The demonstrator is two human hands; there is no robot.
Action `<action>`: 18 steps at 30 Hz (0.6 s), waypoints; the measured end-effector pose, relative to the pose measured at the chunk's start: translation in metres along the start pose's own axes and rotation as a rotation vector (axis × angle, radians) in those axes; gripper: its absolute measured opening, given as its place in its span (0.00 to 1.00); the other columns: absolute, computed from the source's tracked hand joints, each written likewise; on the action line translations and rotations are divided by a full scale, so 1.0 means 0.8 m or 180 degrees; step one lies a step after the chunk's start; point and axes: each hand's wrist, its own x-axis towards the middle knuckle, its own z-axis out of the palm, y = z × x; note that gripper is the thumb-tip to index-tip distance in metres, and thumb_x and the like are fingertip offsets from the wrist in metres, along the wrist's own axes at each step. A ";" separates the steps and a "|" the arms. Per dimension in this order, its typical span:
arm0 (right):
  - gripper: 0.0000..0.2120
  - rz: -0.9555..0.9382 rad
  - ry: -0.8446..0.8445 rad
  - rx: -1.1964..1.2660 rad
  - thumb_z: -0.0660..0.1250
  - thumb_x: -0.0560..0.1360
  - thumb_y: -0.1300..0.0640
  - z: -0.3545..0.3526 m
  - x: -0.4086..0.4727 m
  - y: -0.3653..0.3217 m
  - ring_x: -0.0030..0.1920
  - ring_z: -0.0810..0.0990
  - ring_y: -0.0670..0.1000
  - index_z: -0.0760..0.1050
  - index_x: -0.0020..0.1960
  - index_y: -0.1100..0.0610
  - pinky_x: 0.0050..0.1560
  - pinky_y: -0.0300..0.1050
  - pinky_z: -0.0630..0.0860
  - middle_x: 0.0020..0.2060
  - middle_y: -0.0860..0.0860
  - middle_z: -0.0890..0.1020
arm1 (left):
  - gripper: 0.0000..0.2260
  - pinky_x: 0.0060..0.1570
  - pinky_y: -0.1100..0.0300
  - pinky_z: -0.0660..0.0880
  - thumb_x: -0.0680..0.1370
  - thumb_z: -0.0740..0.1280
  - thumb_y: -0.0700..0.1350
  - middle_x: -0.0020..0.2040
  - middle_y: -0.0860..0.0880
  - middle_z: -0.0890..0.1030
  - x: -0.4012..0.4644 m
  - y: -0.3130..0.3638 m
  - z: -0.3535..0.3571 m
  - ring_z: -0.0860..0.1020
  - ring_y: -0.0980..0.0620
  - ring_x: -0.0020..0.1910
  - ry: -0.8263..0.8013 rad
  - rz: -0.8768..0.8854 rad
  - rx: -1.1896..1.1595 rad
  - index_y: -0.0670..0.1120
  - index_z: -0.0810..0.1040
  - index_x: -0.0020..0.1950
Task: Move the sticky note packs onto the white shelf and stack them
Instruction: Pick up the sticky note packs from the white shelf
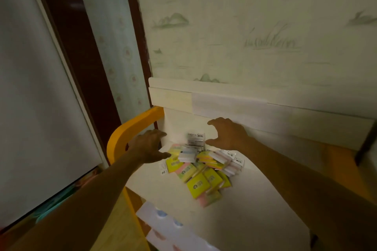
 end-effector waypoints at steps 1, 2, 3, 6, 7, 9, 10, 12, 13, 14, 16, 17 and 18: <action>0.34 0.0054 0.0012 -0.0010 0.67 0.73 0.38 0.002 0.006 0.003 0.71 0.65 0.54 0.61 0.74 0.48 0.67 0.53 0.68 0.72 0.49 0.66 | 0.35 0.70 0.49 0.65 0.71 0.69 0.63 0.75 0.49 0.65 0.015 -0.004 0.003 0.64 0.48 0.72 -0.0029 0.0058 -0.0035 0.51 0.62 0.74; 0.34 0.0107 0.0038 -0.0023 0.67 0.73 0.38 0.004 0.011 0.005 0.71 0.66 0.53 0.61 0.74 0.48 0.67 0.53 0.68 0.72 0.49 0.66 | 0.36 0.70 0.49 0.65 0.71 0.69 0.63 0.75 0.49 0.65 0.030 -0.007 0.006 0.64 0.48 0.72 -0.0051 0.0129 -0.0059 0.51 0.62 0.74; 0.34 0.0167 0.0063 -0.0036 0.67 0.73 0.38 0.007 0.016 0.007 0.71 0.66 0.53 0.61 0.74 0.47 0.67 0.53 0.68 0.72 0.48 0.66 | 0.36 0.69 0.49 0.66 0.71 0.69 0.63 0.75 0.49 0.64 0.044 -0.011 0.008 0.64 0.48 0.72 -0.0069 0.0209 -0.0047 0.51 0.62 0.74; 0.34 0.0389 0.0093 -0.0124 0.66 0.72 0.37 0.017 0.030 0.012 0.71 0.66 0.53 0.62 0.74 0.47 0.68 0.52 0.67 0.73 0.48 0.66 | 0.36 0.69 0.49 0.65 0.72 0.68 0.63 0.75 0.49 0.63 0.088 -0.021 0.019 0.63 0.48 0.73 -0.0077 0.0491 -0.0028 0.50 0.61 0.75; 0.35 0.0476 0.0079 -0.0173 0.66 0.72 0.36 0.020 0.033 0.013 0.71 0.66 0.53 0.61 0.74 0.47 0.69 0.53 0.67 0.73 0.48 0.66 | 0.36 0.70 0.49 0.65 0.72 0.68 0.63 0.75 0.49 0.63 0.102 -0.024 0.023 0.63 0.48 0.73 -0.0114 0.0583 -0.0012 0.50 0.61 0.75; 0.35 0.0666 0.0026 -0.0248 0.66 0.72 0.36 0.024 0.039 0.012 0.72 0.65 0.54 0.61 0.74 0.47 0.69 0.53 0.66 0.73 0.49 0.65 | 0.37 0.70 0.48 0.65 0.72 0.68 0.64 0.76 0.49 0.62 0.127 -0.030 0.033 0.62 0.48 0.74 -0.0213 0.0734 -0.0008 0.51 0.60 0.76; 0.35 0.0771 0.0014 -0.0272 0.66 0.73 0.36 0.026 0.041 0.011 0.72 0.64 0.54 0.60 0.74 0.47 0.70 0.53 0.66 0.73 0.49 0.65 | 0.37 0.70 0.48 0.64 0.72 0.68 0.64 0.76 0.49 0.61 0.139 -0.032 0.041 0.61 0.48 0.74 -0.0270 0.0816 -0.0033 0.51 0.60 0.76; 0.35 0.0969 0.0009 -0.0284 0.66 0.73 0.37 0.031 0.046 0.011 0.72 0.64 0.53 0.60 0.75 0.47 0.70 0.52 0.65 0.74 0.48 0.64 | 0.37 0.69 0.49 0.64 0.72 0.68 0.63 0.76 0.49 0.61 0.160 -0.033 0.055 0.61 0.48 0.74 -0.0342 0.0989 -0.0122 0.50 0.59 0.76; 0.35 0.1048 0.0008 -0.0273 0.66 0.73 0.37 0.034 0.048 0.010 0.72 0.64 0.53 0.60 0.75 0.47 0.70 0.52 0.64 0.74 0.48 0.64 | 0.37 0.69 0.49 0.65 0.72 0.68 0.63 0.76 0.49 0.62 0.169 -0.032 0.062 0.62 0.48 0.73 -0.0376 0.1021 -0.0184 0.50 0.60 0.76; 0.35 0.1115 0.0004 -0.0263 0.66 0.73 0.37 0.039 0.049 0.010 0.73 0.63 0.53 0.60 0.75 0.47 0.69 0.52 0.64 0.74 0.48 0.63 | 0.37 0.68 0.50 0.65 0.72 0.68 0.62 0.75 0.48 0.62 0.178 -0.031 0.070 0.62 0.48 0.73 -0.0416 0.1047 -0.0257 0.49 0.60 0.76; 0.35 0.1242 -0.0026 -0.0245 0.66 0.73 0.37 0.049 0.048 0.008 0.73 0.63 0.53 0.60 0.75 0.47 0.69 0.51 0.64 0.74 0.48 0.63 | 0.35 0.67 0.51 0.67 0.73 0.68 0.61 0.73 0.47 0.65 0.189 -0.025 0.086 0.65 0.47 0.71 -0.0575 0.0989 -0.0410 0.49 0.61 0.75; 0.35 0.1303 -0.0038 -0.0227 0.66 0.73 0.37 0.055 0.047 0.008 0.72 0.63 0.52 0.60 0.75 0.47 0.68 0.50 0.64 0.74 0.48 0.64 | 0.34 0.66 0.52 0.67 0.73 0.68 0.60 0.71 0.46 0.67 0.195 -0.022 0.096 0.67 0.46 0.69 -0.0683 0.0949 -0.0497 0.48 0.63 0.74; 0.35 0.1357 -0.0044 -0.0207 0.66 0.73 0.37 0.061 0.045 0.009 0.72 0.63 0.52 0.59 0.75 0.47 0.68 0.49 0.65 0.74 0.48 0.64 | 0.33 0.64 0.53 0.69 0.73 0.69 0.60 0.70 0.45 0.70 0.199 -0.019 0.105 0.70 0.46 0.68 -0.0769 0.0946 -0.0590 0.48 0.65 0.73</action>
